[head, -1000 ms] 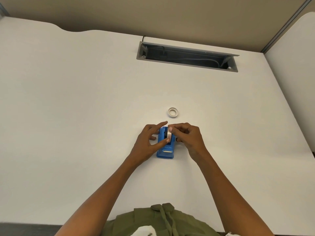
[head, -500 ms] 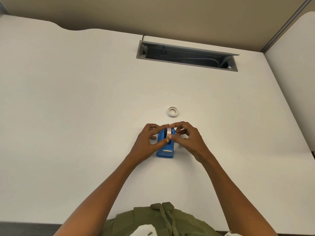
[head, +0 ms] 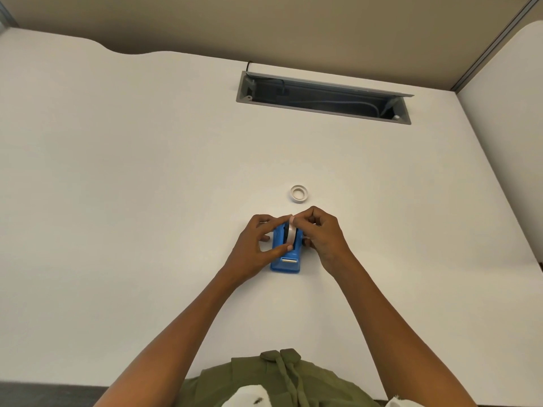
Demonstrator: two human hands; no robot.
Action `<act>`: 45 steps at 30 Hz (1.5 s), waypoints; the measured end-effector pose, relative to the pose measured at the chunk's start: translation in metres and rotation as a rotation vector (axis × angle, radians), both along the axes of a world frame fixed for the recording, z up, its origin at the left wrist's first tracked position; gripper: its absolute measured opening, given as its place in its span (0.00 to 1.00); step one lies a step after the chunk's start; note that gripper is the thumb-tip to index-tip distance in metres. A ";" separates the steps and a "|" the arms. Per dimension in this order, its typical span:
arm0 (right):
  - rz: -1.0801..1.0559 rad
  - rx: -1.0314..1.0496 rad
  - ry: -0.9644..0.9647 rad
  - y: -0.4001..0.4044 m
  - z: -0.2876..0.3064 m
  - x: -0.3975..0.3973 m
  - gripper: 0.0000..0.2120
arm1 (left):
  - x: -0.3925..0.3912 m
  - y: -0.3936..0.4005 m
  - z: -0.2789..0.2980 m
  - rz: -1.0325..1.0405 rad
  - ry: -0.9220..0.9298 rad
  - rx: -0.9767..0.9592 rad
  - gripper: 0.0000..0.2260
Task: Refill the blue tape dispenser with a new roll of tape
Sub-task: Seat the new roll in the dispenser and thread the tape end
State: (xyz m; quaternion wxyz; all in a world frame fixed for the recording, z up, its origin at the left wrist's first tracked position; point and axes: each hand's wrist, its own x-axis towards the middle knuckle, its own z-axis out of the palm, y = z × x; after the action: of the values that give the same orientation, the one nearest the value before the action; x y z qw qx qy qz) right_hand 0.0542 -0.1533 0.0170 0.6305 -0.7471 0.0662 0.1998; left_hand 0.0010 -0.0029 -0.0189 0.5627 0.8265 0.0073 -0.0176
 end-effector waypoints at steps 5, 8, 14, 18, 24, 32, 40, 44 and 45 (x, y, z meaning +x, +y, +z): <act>0.017 0.009 -0.135 -0.002 -0.002 -0.003 0.02 | 0.001 0.000 0.003 0.027 0.026 -0.016 0.22; 0.040 -0.025 -0.213 -0.009 -0.006 -0.008 0.03 | 0.000 0.000 0.003 0.027 0.020 -0.031 0.21; 0.123 -0.086 -0.284 -0.016 -0.009 -0.010 0.09 | 0.001 -0.002 0.003 0.043 0.016 -0.039 0.21; 0.014 -0.003 -0.176 -0.009 -0.007 -0.007 0.05 | 0.000 -0.002 0.002 0.036 0.020 -0.026 0.22; -0.018 -0.025 -0.133 -0.005 -0.004 -0.001 0.02 | 0.000 0.000 0.001 -0.005 0.003 -0.012 0.26; 0.066 -0.053 -0.229 -0.014 -0.005 -0.005 0.03 | 0.000 0.001 0.002 0.009 0.019 -0.021 0.24; 0.076 -0.040 -0.140 -0.013 -0.006 -0.006 0.04 | 0.001 0.001 0.003 0.014 0.016 -0.020 0.23; 0.024 -0.003 -0.039 -0.007 -0.002 -0.003 0.03 | 0.000 0.002 0.000 -0.002 0.003 -0.009 0.24; 0.021 0.001 -0.026 -0.006 -0.002 -0.002 0.02 | 0.000 0.002 0.000 -0.002 0.002 -0.009 0.24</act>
State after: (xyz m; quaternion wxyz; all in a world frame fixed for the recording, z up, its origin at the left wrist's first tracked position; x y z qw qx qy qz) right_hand 0.0525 -0.1592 0.0155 0.6294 -0.7500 0.0503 0.1968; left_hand 0.0007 -0.0010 -0.0193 0.5663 0.8240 0.0071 -0.0190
